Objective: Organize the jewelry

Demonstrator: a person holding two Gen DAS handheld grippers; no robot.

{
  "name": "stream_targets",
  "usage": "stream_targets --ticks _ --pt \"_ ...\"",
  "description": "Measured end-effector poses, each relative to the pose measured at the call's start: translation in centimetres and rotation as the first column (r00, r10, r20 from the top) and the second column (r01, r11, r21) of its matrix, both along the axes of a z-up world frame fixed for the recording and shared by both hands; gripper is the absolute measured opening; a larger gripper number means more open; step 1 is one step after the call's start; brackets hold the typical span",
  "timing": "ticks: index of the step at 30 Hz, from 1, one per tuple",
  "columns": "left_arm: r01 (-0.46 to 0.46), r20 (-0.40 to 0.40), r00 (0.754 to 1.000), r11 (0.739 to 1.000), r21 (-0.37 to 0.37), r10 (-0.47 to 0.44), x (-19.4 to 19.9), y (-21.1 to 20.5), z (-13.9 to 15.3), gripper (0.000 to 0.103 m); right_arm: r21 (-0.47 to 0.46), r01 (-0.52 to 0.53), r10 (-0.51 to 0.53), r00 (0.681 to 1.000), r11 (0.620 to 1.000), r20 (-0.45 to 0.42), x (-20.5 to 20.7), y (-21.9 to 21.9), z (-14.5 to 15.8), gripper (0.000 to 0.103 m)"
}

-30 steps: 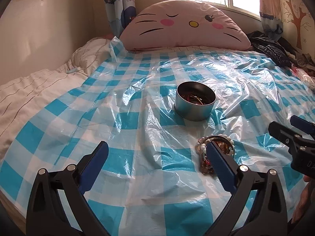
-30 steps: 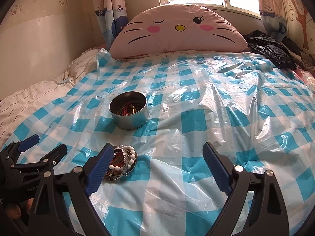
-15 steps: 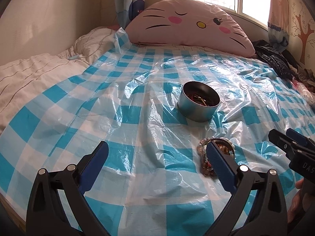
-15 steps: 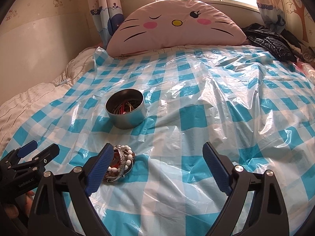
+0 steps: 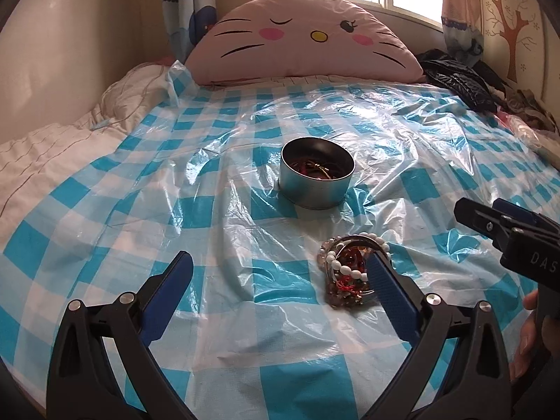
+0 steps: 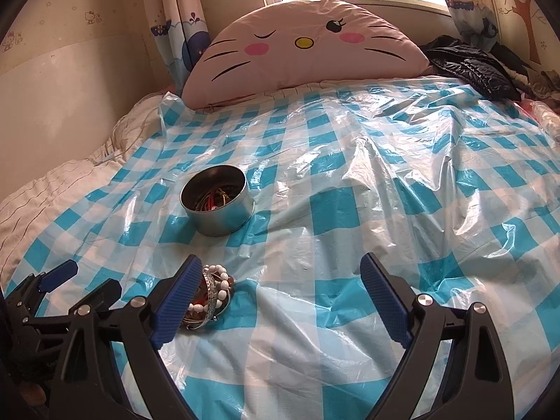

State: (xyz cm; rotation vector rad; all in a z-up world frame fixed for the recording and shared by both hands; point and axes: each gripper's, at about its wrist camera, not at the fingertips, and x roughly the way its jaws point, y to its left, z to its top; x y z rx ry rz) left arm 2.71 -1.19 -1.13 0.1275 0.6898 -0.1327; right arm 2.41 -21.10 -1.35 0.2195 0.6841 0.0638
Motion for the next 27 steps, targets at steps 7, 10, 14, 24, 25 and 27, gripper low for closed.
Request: stream_targets --ticks 7,10,14,24,25,27 --pt "-0.042 -0.040 0.998 0.999 -0.007 0.042 0.8 0.5 -0.4 0.095 -0.075 -0.098 0.098 0.995 0.992 0.002 0.4 2.6 -0.1 0.086" --pt "0.019 -0.049 0.999 0.999 -0.042 -0.021 1.2 0.0 -0.7 0.095 -0.045 -0.011 0.012 0.999 0.999 0.035 -0.1 0.8 0.4 0.086" --pt "0.127 -0.067 0.990 0.992 -0.013 -0.127 1.9 -2.7 -1.7 0.096 0.055 0.070 -0.071 0.997 0.996 0.028 -0.2 -2.1 0.2 0.086" --pt "0.097 -0.089 0.992 0.995 0.028 -0.094 3.5 -4.3 -2.6 0.096 0.100 0.024 -0.023 1.000 0.995 -0.016 0.6 -1.9 -0.7 0.086" --pt "0.040 -0.078 0.996 0.999 0.021 -0.038 3.4 -3.0 -2.3 0.096 0.095 0.001 0.001 1.000 0.995 -0.020 0.8 -1.5 -0.8 0.086" --pt "-0.087 -0.038 0.996 0.996 -0.029 0.086 3.1 -0.1 -1.1 0.096 0.069 -0.064 0.067 0.997 0.996 -0.035 1.2 0.0 -1.0 0.085"
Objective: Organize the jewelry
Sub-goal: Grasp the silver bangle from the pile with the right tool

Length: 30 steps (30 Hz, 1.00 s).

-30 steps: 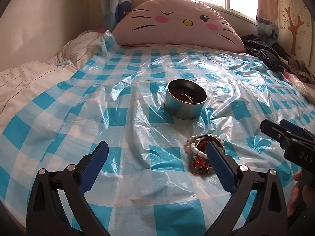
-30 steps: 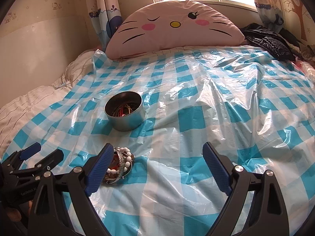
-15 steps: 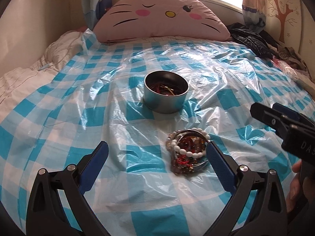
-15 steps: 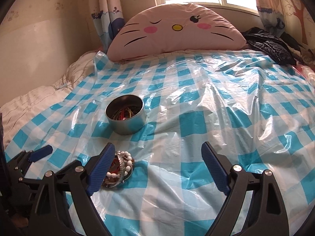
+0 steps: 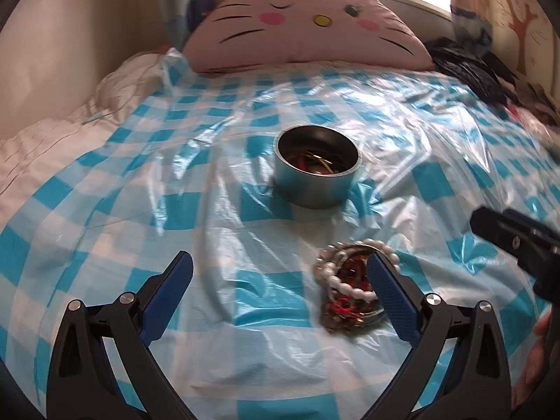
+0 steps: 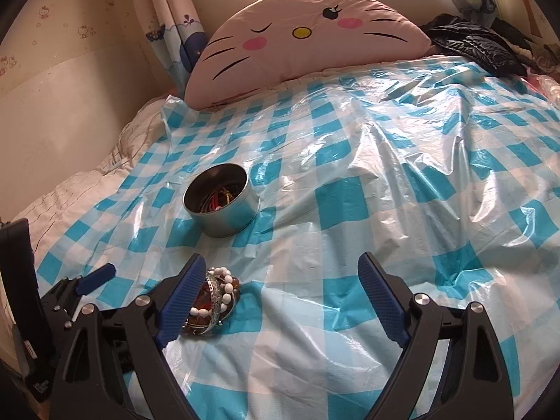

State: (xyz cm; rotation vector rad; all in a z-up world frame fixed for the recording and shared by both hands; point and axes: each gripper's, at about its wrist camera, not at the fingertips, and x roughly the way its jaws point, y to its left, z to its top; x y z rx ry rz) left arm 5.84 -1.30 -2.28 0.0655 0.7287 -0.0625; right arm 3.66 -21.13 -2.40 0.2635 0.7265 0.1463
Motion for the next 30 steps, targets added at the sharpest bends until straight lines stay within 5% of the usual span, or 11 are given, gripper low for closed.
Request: stream_targets --ticks 4,5,6,12,19,30 --pt "-0.205 0.027 0.977 0.968 -0.146 0.212 0.1 5.8 1.1 0.095 -0.113 -0.174 0.173 0.985 0.978 -0.020 1.1 4.5 -0.7 0.065" --pt "-0.232 0.021 0.971 0.958 -0.167 0.239 0.2 6.6 1.0 0.095 -0.141 -0.206 0.203 0.979 0.968 -0.034 1.4 5.5 -1.0 0.052" --pt "-0.253 0.019 0.965 0.951 -0.179 0.261 0.3 7.2 1.0 0.095 -0.161 -0.230 0.225 0.973 0.960 -0.050 1.7 6.2 -1.4 0.043" --pt "-0.259 0.022 0.963 0.946 -0.193 0.268 0.5 8.0 0.9 0.095 -0.174 -0.293 0.272 0.953 0.940 -0.132 3.9 7.8 -3.6 0.021" --pt "-0.244 0.012 0.968 0.948 -0.206 0.251 0.7 7.8 0.6 0.095 -0.141 -0.289 0.267 0.951 0.947 -0.156 4.4 7.3 -4.2 0.009" --pt "-0.231 -0.007 0.972 0.947 -0.223 0.235 0.9 8.0 0.2 0.095 0.154 -0.194 0.196 0.981 0.969 -0.003 1.7 2.2 -0.8 0.008"
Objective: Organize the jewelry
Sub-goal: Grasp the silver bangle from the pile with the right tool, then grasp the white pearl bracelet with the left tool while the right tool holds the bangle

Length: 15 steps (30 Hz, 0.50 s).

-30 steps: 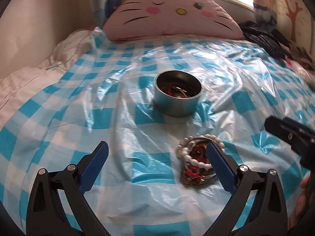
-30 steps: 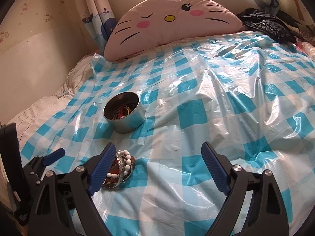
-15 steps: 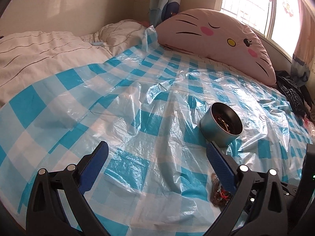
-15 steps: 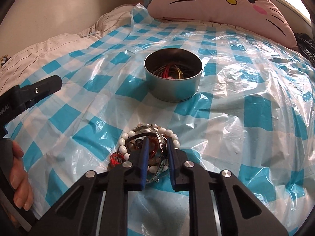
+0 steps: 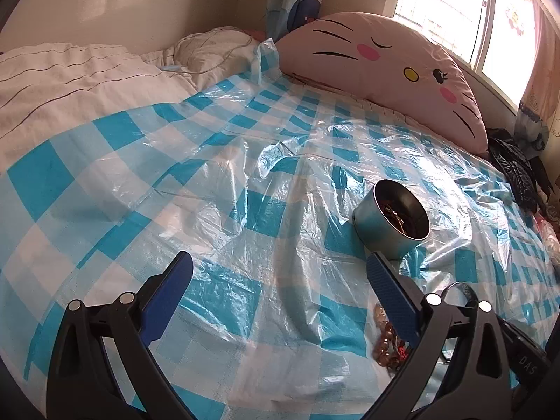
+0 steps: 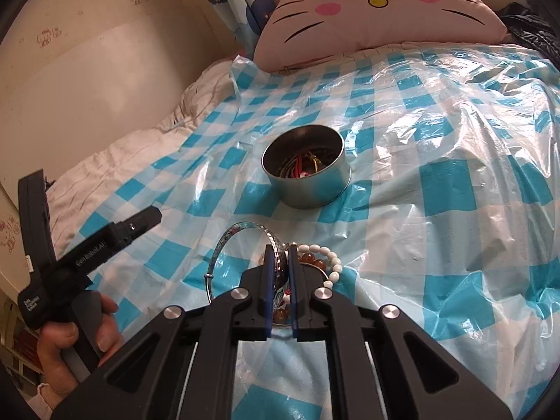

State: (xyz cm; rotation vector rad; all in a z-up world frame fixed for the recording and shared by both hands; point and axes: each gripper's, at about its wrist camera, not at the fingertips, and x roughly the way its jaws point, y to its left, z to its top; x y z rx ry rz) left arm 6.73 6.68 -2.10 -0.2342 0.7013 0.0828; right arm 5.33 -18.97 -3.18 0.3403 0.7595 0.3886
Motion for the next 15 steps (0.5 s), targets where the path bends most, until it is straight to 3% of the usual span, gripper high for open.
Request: stream_targets --ticks 5,9,10,12,15 --pt "0.168 -0.023 0.986 0.985 0.036 -0.167 0.4 -3.5 -0.5 0.095 0.005 0.125 -0.125 0.992 0.992 -0.002 -0.1 -2.9 0.1 0.008" --pt "0.334 -0.028 0.942 0.938 0.093 -0.333 0.4 -7.7 -1.0 0.095 0.027 0.191 -0.190 0.982 0.981 -0.016 -0.3 -4.9 -0.2 0.008" --pt "0.364 -0.038 0.932 0.926 0.104 -0.362 0.4 -8.6 -1.2 0.093 0.035 0.202 -0.201 0.979 0.979 -0.022 -0.3 -5.3 -0.3 0.008" --pt "0.414 -0.074 0.910 0.903 0.117 -0.408 0.8 -10.2 -1.8 0.078 0.052 0.216 -0.215 0.976 0.975 -0.027 -0.2 -6.0 -0.5 0.008" --pt "0.452 -0.118 0.891 0.884 0.117 -0.439 1.5 -11.5 -2.7 0.065 0.065 0.224 -0.222 0.975 0.973 -0.031 -0.2 -6.6 -0.7 0.009"
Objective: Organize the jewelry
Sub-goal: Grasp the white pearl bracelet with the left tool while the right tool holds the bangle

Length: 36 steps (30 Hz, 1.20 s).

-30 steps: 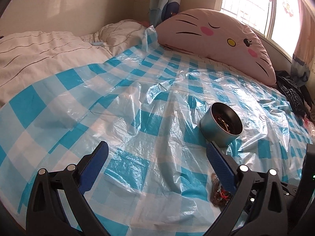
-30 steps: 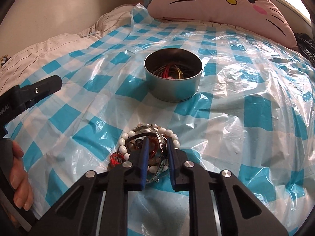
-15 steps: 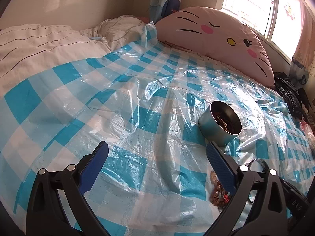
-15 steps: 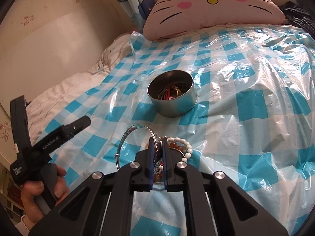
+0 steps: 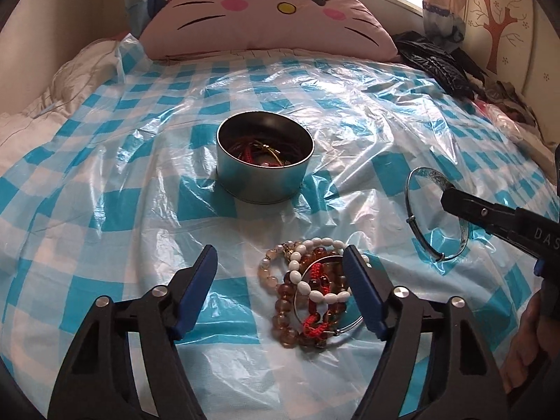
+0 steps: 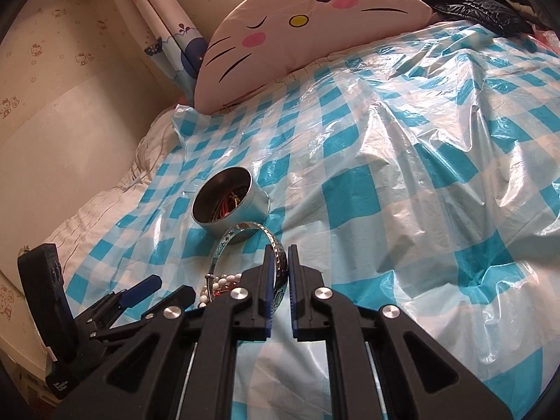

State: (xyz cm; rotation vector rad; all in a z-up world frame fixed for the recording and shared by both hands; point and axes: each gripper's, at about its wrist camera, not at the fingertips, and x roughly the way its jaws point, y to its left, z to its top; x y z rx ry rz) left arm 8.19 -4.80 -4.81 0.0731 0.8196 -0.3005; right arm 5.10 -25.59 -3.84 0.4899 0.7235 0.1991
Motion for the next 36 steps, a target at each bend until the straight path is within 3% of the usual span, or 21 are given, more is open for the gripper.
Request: stream_targets --ticks 5,8,9,13,16,18,22,26,31,36 --pt "-0.003 -0.052 0.999 0.999 -0.049 0.001 1.6 -0.1 -0.4 0.056 0.008 -0.007 0.007 1.000 1.000 0.003 0.0 -0.1 0.0 0.009" --pt "0.001 -0.127 0.992 0.998 -0.067 -0.010 2.5 -0.2 -1.6 0.039 0.014 -0.009 0.009 1.000 1.000 0.003 0.0 0.0 -0.1 0.009" --pt "0.006 -0.146 0.989 0.998 -0.069 -0.016 2.7 -0.2 -2.0 0.029 0.016 -0.010 0.010 1.000 1.000 0.003 0.0 0.0 -0.1 0.009" --pt "0.022 -0.129 0.991 0.999 -0.038 -0.027 2.3 -0.8 -2.0 0.007 0.020 -0.013 0.013 1.000 1.000 0.001 0.1 -0.2 -0.2 0.009" --pt "0.012 -0.114 0.993 0.998 -0.061 -0.019 2.0 -0.3 -1.5 0.007 0.022 -0.012 0.012 1.000 1.000 0.000 0.1 -0.2 -0.2 0.009" --pt "0.010 -0.099 0.995 0.992 -0.128 -0.023 1.7 0.7 -0.7 0.007 0.026 -0.010 0.010 1.000 1.000 -0.001 0.1 -0.3 -0.2 0.009" --pt "0.011 -0.047 0.999 0.958 -0.285 -0.025 0.9 2.9 1.1 0.007 0.030 -0.007 0.008 1.000 1.000 -0.003 0.2 -0.3 -0.3 0.009" --pt "0.004 -0.025 1.000 0.931 -0.366 -0.014 0.6 4.3 2.0 0.007 0.028 -0.010 0.010 1.000 1.000 -0.003 0.2 -0.3 -0.3 0.009" --pt "-0.016 0.005 1.000 0.940 -0.341 0.019 0.3 4.5 2.5 0.007 0.022 -0.018 0.018 1.000 1.000 -0.002 0.2 0.1 -0.4 0.009" --pt "-0.025 0.065 0.997 0.975 -0.219 0.040 -0.2 3.6 3.0 0.007 0.006 -0.037 0.037 0.999 0.999 -0.002 0.3 0.8 -0.3 0.009"
